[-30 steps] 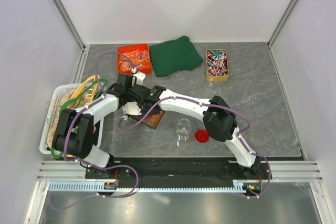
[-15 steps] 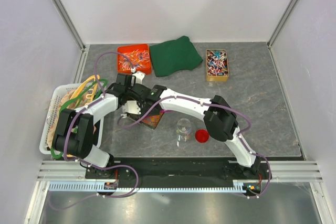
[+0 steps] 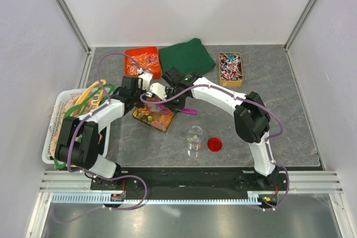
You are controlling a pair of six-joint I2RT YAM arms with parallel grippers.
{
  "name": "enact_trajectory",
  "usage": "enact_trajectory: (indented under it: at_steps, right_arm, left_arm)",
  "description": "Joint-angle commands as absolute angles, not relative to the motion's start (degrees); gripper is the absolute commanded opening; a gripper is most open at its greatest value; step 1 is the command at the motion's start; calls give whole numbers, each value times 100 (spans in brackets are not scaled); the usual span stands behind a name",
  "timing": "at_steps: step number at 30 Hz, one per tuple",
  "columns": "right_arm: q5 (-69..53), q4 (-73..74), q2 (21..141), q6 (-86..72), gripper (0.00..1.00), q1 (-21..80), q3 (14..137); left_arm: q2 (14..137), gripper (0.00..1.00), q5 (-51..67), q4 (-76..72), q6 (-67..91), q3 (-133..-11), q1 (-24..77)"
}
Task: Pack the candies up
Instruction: Scoop the fake candies from the storage box, then place the fake candies in the packing bottle.
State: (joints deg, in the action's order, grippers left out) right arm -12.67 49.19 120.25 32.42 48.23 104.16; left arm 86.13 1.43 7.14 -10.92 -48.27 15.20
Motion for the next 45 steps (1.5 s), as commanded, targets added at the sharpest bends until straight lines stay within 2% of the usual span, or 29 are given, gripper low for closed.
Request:
enact_trajectory:
  at_steps: [1, 13, 27, 36, 45]
  right_arm:
    - [-1723, 4412, 11593, 2997, 0, 4834, 10204]
    - [-1802, 4351, 11004, 3375, 0, 4623, 9809]
    - [-1644, 4587, 9792, 4121, 0, 3982, 8956]
    - [-968, 5545, 8685, 5122, 0, 3797, 8667]
    - [-835, 6529, 8060, 5678, 0, 3797, 8490]
  left_arm:
    - [8341, 2, 237, 255, -826, -5045, 1485]
    - [8394, 2, 193, 202, -817, -5036, 1389]
    - [8578, 2, 229, 150, -826, -5027, 1318]
    - [8815, 2, 369, 149, -888, -5054, 1327]
    - [9114, 2, 720, 105, -1063, -5010, 1318]
